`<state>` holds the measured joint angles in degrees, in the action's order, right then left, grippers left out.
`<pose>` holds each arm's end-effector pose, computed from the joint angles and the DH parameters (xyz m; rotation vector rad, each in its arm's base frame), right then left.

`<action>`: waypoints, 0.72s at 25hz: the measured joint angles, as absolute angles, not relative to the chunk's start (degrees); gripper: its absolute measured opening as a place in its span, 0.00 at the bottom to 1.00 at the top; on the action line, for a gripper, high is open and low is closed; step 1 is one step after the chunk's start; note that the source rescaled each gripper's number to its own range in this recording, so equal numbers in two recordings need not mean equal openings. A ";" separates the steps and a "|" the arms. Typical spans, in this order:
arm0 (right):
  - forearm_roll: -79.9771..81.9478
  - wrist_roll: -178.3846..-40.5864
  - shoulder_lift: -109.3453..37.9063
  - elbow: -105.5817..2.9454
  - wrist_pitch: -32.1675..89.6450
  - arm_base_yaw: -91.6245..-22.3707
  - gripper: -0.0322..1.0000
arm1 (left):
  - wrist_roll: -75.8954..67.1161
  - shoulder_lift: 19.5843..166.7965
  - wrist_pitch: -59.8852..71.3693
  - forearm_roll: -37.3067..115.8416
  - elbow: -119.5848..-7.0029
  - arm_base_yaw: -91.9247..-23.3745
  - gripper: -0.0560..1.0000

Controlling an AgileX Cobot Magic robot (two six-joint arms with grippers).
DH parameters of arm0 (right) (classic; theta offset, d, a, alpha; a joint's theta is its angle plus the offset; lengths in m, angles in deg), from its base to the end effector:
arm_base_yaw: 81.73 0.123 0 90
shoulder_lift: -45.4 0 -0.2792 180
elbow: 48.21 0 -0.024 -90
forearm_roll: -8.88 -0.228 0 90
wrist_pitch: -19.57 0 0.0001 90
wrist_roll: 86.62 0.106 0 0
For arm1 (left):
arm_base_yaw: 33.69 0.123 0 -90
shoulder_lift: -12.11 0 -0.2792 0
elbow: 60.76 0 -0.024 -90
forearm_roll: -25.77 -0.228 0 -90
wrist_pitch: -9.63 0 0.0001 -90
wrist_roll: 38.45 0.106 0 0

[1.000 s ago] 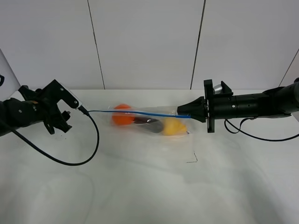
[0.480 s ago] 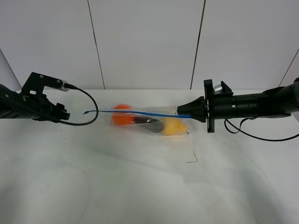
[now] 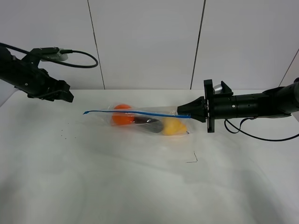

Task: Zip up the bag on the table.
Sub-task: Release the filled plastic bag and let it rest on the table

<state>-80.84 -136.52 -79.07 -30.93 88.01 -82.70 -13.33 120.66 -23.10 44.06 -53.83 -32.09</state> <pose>0.3433 0.0928 0.1582 0.2994 2.3900 1.7695 0.3623 -0.0079 0.2237 0.2418 2.5363 -0.1428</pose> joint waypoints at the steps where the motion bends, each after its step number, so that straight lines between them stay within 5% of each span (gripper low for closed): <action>1: -80.84 -136.52 -79.07 -30.93 88.01 -82.70 0.03 | -17.97 121.36 -25.75 41.20 -55.23 -32.09 0.87; 7: -80.84 -136.52 -79.07 -30.93 88.01 -82.70 0.03 | -35.07 125.34 -39.29 29.43 -61.56 -32.15 0.87; 18: -80.84 -136.52 -79.07 -30.93 88.01 -82.70 0.03 | -37.40 125.33 -48.09 28.26 -63.31 -32.15 0.93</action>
